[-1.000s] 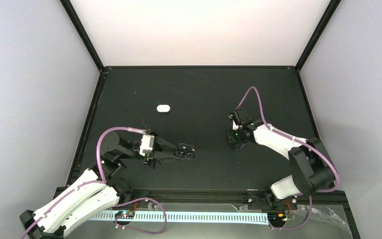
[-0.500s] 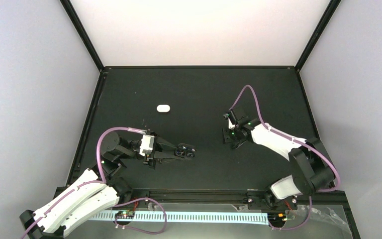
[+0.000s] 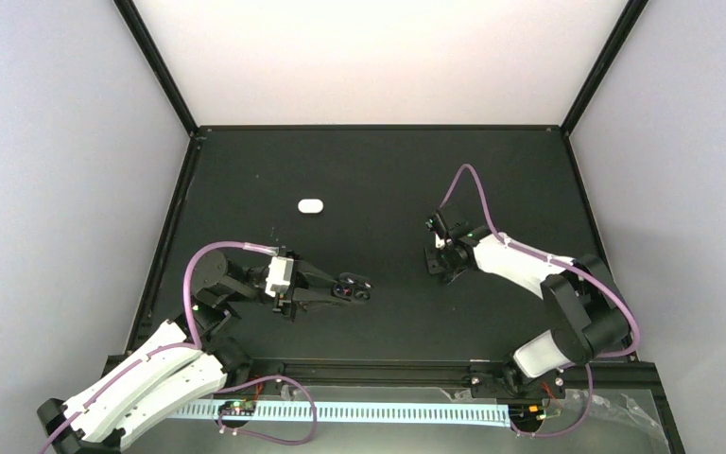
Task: Insert the wireless bluetooth earbuds into the charging case
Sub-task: Pick up the earbud from the center of the board.
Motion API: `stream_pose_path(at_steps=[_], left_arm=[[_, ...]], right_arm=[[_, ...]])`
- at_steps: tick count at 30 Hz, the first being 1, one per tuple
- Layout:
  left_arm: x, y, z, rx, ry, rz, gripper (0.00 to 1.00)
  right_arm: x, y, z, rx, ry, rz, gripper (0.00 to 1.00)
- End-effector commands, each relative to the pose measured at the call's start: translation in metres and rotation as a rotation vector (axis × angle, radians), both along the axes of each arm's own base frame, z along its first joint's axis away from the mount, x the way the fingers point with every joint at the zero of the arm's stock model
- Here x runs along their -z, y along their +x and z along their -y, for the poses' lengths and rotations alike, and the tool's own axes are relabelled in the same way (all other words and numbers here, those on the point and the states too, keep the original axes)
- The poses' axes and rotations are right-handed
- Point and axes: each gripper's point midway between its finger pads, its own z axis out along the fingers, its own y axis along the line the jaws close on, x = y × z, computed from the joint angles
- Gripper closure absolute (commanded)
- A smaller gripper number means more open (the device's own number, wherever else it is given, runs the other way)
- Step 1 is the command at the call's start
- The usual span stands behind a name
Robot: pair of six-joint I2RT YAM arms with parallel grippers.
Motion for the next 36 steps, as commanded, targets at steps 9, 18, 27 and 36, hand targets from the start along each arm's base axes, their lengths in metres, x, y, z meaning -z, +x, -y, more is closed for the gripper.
stream_pose_path(at_steps=[9,18,27,36], left_arm=[[-0.018,-0.005,-0.003,0.003,-0.033,0.047,0.98],[-0.018,-0.004,-0.002,0.004,-0.032,0.045,0.99],[-0.018,-0.004,-0.002,0.003,-0.033,0.044,0.98],[-0.018,-0.004,-0.002,0.004,-0.032,0.042,0.98]], right_arm=[[0.014,-0.006,0.007,-0.004,-0.046,-0.023,0.73],[0.013,-0.005,0.016,0.021,-0.089,-0.01,0.76],[0.009,-0.001,0.022,0.038,-0.117,0.015,0.83],[0.007,0.001,0.028,0.05,-0.146,0.028,0.85]])
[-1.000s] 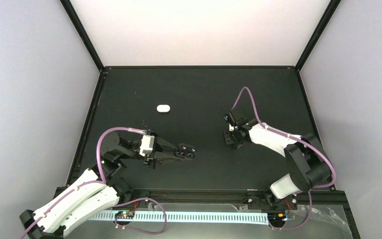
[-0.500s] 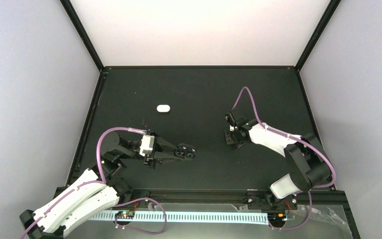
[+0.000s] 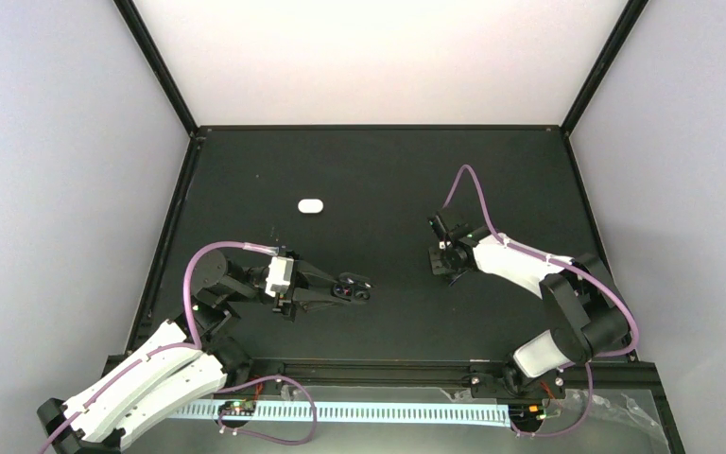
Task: Insert the wireless bluetooth earbuds into the charging case
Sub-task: Pick up the earbud from the center of the board.
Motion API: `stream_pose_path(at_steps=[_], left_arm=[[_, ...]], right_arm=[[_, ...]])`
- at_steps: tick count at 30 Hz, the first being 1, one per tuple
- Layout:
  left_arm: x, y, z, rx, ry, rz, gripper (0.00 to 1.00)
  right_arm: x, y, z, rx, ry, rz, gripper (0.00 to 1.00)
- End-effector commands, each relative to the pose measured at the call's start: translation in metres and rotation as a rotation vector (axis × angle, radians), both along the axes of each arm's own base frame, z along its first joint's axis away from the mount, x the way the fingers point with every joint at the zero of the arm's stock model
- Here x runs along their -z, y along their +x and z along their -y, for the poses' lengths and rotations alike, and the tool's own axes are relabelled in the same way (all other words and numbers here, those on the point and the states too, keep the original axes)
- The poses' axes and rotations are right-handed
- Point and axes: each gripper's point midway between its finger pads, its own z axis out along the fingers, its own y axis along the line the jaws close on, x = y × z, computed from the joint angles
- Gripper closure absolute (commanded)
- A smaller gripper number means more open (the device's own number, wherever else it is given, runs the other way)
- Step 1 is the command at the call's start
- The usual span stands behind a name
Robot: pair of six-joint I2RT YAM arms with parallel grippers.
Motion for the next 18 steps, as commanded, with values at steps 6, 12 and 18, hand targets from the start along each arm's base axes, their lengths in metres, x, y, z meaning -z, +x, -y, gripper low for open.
stream_pose_path(at_steps=[6,12,18], left_arm=[[-0.018,-0.004,-0.002,0.004,-0.032,0.042,0.99],[-0.018,-0.004,-0.002,0.006,-0.032,0.041,0.98],[-0.018,-0.005,-0.002,0.006,-0.033,0.042,0.98]], right_arm=[[-0.002,0.0,0.01,0.019,-0.05,0.019,0.88],[-0.006,0.001,0.011,0.024,-0.052,0.033,0.92],[-0.011,0.002,0.011,0.029,-0.041,0.048,0.96]])
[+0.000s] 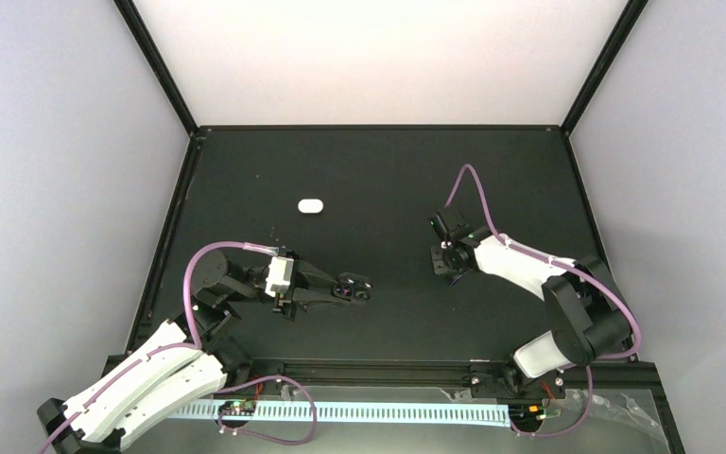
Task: Insert the wireless bluetooth earbuds into the charging case
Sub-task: Pick up the earbud from the center of the board.
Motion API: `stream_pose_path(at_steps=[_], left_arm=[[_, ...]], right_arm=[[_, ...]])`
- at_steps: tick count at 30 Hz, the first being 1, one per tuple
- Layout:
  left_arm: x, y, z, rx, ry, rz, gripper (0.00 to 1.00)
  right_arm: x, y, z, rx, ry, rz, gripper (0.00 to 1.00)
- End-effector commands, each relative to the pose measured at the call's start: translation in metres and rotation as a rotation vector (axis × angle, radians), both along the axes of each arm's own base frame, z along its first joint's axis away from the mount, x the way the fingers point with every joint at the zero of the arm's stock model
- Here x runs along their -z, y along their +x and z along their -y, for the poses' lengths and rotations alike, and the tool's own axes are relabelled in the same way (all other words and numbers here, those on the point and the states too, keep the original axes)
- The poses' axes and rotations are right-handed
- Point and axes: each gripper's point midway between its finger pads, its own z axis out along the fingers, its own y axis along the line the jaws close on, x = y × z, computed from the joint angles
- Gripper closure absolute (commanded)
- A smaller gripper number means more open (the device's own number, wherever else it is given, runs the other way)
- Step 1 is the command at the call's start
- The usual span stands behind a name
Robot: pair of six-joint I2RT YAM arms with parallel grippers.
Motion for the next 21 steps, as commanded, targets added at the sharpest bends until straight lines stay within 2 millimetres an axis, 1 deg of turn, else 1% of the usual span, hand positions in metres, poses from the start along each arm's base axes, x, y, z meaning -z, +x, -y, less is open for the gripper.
stream_pose_path(at_steps=[1,5,8,11,13,16,18,19,21], left_arm=[[-0.019,-0.005,-0.002,0.007,-0.033,0.043,0.98],[-0.018,-0.005,-0.003,0.006,-0.033,0.044,0.98],[-0.019,-0.005,-0.003,0.004,-0.034,0.046,0.98],[-0.019,-0.005,-0.003,0.003,-0.035,0.048,0.98],[-0.02,-0.006,-0.004,0.0,-0.039,0.053,0.99],[-0.02,-0.005,-0.004,-0.004,-0.039,0.054,0.98],[-0.02,-0.006,-0.004,0.002,-0.039,0.053,0.98],[-0.021,-0.007,-0.004,0.007,-0.039,0.054,0.98],[-0.021,-0.008,-0.006,0.003,-0.042,0.062,0.99]], right_arm=[[-0.01,0.001,0.004,0.015,-0.006,0.038,0.98],[-0.017,0.003,0.003,0.025,0.008,0.06,0.99],[-0.027,0.006,0.001,0.029,0.033,0.09,0.99],[-0.051,0.009,-0.013,0.009,0.132,0.148,0.99],[-0.08,0.012,-0.026,-0.018,0.235,0.214,0.99],[-0.135,0.015,-0.05,-0.086,0.415,0.331,0.99],[-0.177,0.014,-0.064,-0.142,0.534,0.422,0.99],[-0.201,0.013,-0.071,-0.176,0.593,0.482,0.99],[-0.245,0.005,-0.081,-0.246,0.678,0.584,0.99]])
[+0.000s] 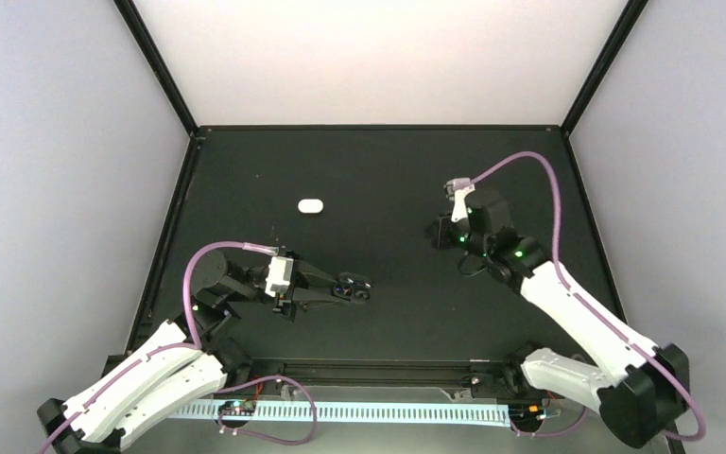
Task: Insert the wireless bluetooth earbuds into the charging case
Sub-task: Pick up the earbud from the center of the board, then place the earbud in the charging case.
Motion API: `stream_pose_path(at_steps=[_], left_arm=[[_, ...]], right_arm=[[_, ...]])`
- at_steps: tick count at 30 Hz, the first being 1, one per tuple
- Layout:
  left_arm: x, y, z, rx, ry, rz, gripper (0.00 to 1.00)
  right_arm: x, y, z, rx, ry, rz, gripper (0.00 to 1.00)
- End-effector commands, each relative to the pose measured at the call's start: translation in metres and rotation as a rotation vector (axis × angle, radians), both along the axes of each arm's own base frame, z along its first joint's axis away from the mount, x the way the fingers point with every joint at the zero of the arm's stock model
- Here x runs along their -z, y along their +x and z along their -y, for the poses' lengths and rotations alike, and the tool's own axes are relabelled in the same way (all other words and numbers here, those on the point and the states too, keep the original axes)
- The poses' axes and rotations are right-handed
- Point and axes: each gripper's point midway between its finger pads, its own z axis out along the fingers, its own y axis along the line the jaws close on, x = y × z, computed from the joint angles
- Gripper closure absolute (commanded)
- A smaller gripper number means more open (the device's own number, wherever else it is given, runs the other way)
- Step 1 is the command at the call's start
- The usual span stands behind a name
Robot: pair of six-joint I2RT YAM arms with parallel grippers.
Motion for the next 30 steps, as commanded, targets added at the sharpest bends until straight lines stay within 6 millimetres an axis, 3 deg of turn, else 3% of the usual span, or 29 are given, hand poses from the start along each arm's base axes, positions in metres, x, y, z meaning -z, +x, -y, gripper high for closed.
stream_pose_path(at_steps=[1,6,9,11,15,19,23,30], left_arm=[[-0.021,-0.008,-0.006,0.0,-0.041,0.064,0.98],[-0.019,-0.007,-0.006,-0.01,-0.036,0.071,0.98],[-0.017,-0.007,-0.004,0.001,-0.03,0.07,0.98],[-0.017,-0.007,-0.004,0.003,-0.029,0.069,0.98],[-0.015,-0.005,-0.003,-0.007,-0.027,0.068,0.98],[-0.014,-0.004,-0.002,-0.005,-0.022,0.063,0.98],[-0.012,-0.001,-0.001,-0.013,-0.018,0.056,0.99],[-0.01,0.001,0.0,-0.018,-0.014,0.053,0.98]], right_arm=[[-0.115,-0.011,-0.041,-0.183,0.262,0.283,0.99],[-0.186,-0.053,-0.064,-0.369,0.303,0.446,0.99],[-0.22,-0.089,-0.072,-0.511,0.292,0.531,0.99],[-0.231,-0.112,-0.074,-0.612,0.289,0.563,0.99],[-0.235,-0.151,-0.076,-0.78,0.24,0.582,0.99],[-0.235,-0.164,-0.075,-0.842,0.193,0.579,0.99],[-0.251,-0.181,-0.081,-0.896,0.224,0.638,0.99],[-0.253,-0.204,-0.114,-1.021,0.177,0.676,0.99]])
